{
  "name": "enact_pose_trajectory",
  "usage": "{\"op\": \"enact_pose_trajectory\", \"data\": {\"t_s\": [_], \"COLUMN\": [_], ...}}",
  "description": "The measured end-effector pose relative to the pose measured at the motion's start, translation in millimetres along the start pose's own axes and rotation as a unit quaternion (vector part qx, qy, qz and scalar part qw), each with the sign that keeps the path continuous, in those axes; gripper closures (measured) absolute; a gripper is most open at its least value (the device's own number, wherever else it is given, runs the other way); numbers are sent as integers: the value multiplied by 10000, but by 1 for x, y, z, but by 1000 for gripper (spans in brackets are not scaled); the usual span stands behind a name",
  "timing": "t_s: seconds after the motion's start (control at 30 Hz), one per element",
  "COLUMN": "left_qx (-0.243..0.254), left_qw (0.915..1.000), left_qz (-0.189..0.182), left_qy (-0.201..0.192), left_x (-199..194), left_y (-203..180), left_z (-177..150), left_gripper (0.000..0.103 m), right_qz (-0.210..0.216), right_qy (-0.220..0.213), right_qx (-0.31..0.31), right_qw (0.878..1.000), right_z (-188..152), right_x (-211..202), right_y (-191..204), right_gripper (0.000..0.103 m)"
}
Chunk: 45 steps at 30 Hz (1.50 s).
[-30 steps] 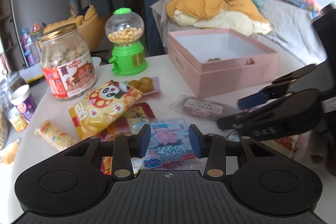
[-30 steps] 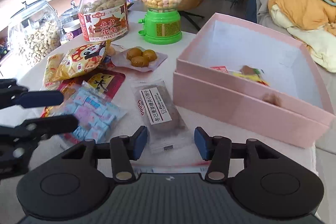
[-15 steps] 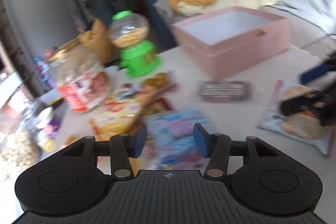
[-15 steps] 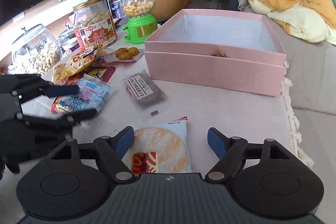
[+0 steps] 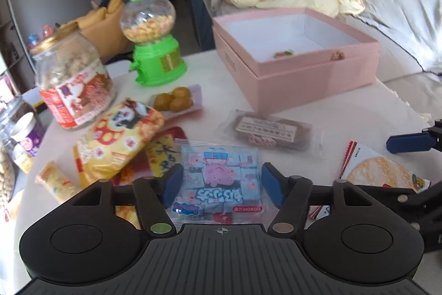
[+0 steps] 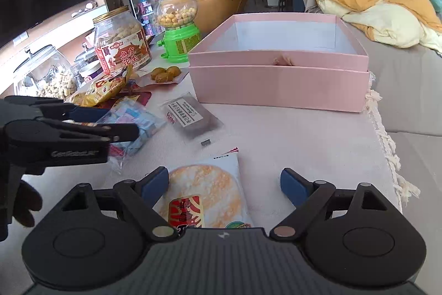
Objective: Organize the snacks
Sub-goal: 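Grasp the blue-pink candy pack with the left tool while the right holds the cracker, then drop the candy pack into the pink box with the left tool while the right drops the cracker in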
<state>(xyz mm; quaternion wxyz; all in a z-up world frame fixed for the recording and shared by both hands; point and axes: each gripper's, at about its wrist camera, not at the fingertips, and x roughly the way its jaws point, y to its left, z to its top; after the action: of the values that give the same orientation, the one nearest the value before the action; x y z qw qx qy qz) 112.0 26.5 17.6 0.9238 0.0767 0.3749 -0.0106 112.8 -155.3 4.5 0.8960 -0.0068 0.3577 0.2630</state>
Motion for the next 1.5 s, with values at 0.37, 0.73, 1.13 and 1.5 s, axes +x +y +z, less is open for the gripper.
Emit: {"op": "enact_pose_trajectory", "data": {"t_s": [0.37, 0.73, 1.13, 1.5], "left_qx": [89, 1, -393, -1389], "left_qw": [9980, 9940, 9605, 9606], "left_qz": [-578, -1057, -1548, -1577], "left_qy": [-238, -285, -2280, -1816], "left_x": [-5, -45, -88, -16], "left_y": [10, 18, 25, 59], "left_z": [-20, -48, 97, 90], "left_gripper": [34, 37, 36, 42], "right_qz": [45, 354, -67, -554], "right_qy": [35, 484, -46, -24], "right_qx": [-42, -856, -1156, -957], "right_qw": [10000, 9945, 9933, 9939], "right_z": [-9, -14, 4, 8], "right_x": [-10, -18, -64, -58], "right_y": [3, 32, 20, -4], "right_gripper": [13, 13, 27, 27]}}
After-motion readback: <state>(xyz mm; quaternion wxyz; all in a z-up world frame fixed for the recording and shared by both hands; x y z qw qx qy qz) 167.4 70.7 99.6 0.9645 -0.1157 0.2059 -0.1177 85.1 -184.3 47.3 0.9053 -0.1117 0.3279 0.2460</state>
